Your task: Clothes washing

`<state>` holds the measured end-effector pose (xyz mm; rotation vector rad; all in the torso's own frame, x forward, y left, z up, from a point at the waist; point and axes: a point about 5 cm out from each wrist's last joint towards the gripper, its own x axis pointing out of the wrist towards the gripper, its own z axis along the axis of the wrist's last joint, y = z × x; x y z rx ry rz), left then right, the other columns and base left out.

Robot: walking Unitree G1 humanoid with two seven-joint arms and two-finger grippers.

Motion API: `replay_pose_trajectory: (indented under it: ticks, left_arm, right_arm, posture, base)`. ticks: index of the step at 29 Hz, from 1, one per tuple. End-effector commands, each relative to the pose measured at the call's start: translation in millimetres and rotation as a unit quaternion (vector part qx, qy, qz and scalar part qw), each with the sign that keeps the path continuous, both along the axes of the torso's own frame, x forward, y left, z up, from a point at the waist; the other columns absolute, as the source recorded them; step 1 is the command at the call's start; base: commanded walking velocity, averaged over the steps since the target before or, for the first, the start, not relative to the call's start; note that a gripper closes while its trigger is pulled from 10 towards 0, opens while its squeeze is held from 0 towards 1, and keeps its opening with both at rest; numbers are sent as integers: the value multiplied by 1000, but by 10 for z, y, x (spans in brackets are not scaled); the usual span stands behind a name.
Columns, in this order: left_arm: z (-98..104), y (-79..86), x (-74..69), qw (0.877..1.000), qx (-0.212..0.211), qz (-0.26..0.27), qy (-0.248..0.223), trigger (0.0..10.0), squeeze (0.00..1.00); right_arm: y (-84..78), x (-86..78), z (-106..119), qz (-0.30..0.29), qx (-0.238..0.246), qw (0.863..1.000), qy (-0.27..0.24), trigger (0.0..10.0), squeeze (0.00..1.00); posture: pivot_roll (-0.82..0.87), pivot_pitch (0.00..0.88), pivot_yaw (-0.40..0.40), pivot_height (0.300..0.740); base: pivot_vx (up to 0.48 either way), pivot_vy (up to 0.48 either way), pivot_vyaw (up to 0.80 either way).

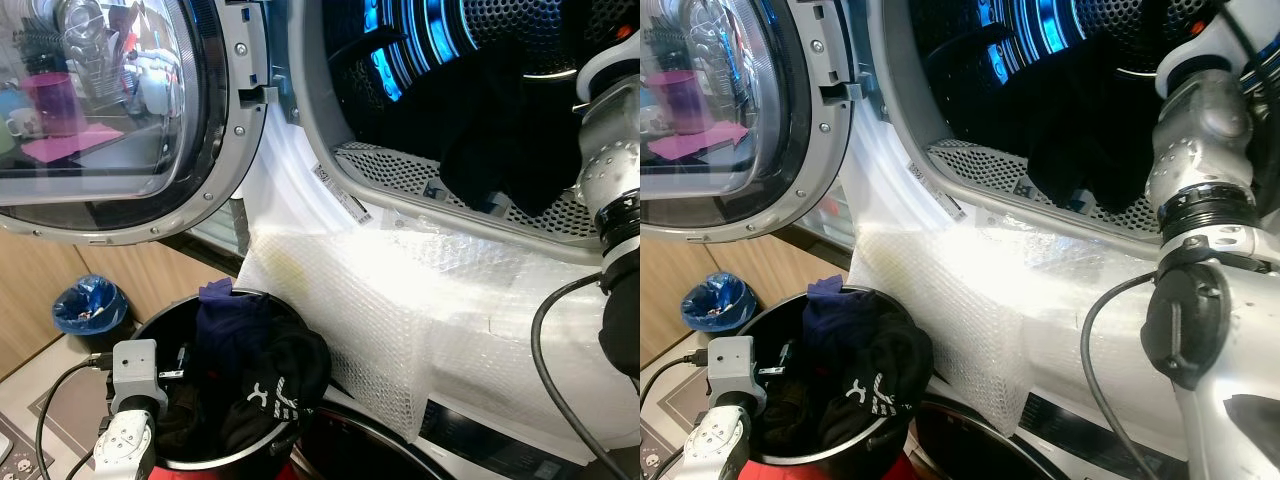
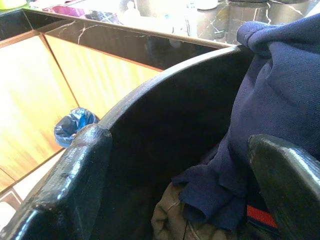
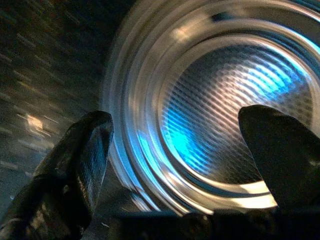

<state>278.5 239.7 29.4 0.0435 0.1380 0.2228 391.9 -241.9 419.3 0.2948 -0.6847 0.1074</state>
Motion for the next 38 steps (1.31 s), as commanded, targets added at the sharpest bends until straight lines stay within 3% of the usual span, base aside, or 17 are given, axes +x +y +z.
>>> replay_pose_trajectory:
  ticks: [1,8,10,11,13,18,24,26,28,30,33,38]
  left_arm:
    - [-489,-228,-323,991,-34,-34,125,10000,0]
    - [-501,-215,-340,990,-32,-38,130,10000,0]
    - [-505,-215,-343,990,-31,-40,132,10000,0]
    - [-504,-218,-339,990,-31,-42,133,10000,0]
    - [-502,-218,-336,990,-30,-44,133,10000,0]
    - [-496,-222,-329,990,-29,-46,133,10000,0]
    - [-503,-235,-333,989,-27,-51,135,10000,0]
    - [-505,-239,-333,989,-27,-53,136,10000,0]
    - [-502,-248,-327,989,-26,-55,136,10000,0]
    - [-501,-251,-324,989,-25,-56,136,10000,0]
    - [-498,-255,-317,989,-26,-55,135,10000,0]
    - [-501,-256,-318,989,-28,-51,135,10000,0]
  right_arm:
    - [24,-91,112,63,-28,996,-54,10000,0]
    - [109,-272,-110,200,-104,969,-96,10000,0]
    - [232,-403,-253,243,-132,956,-98,10000,0]
    - [478,-652,-509,306,-186,929,-89,10000,0]
    - [612,-815,-653,341,-204,914,-77,10000,0]
    - [672,-977,-728,344,-185,919,-51,10000,0]
    - [775,-1296,-808,352,-182,918,-26,10000,0]
    - [766,-1292,-829,336,-188,923,-14,10000,0]
    - [716,-1186,-928,233,-232,941,77,10000,0]
    - [654,-1091,-946,162,-244,947,130,10000,0]
    - [580,-1098,-902,156,-211,954,143,10000,0]
    - [468,-1125,-963,120,-243,943,194,10000,0]
  posture:
    - [42,0,-52,740]
    - [15,0,-44,740]
    - [11,0,-42,740]
    - [6,0,-39,740]
    - [6,0,-38,740]
    - [2,0,-36,740]
    - [-8,0,-38,740]
    - [-8,0,-38,740]
    - [-19,0,-35,740]
    - [-19,0,-35,740]
    - [-21,0,-43,740]
    - [-31,0,-45,740]
  base:
    - [0,0,0]
    - [0,0,0]
    - [0,0,0]
    - [0,0,0]
    - [0,0,0]
    - [0,0,0]
    - [0,0,0]
    - [0,0,0]
    - [0,0,0]
    - [0,0,0]
    - [0,0,0]
    - [0,0,0]
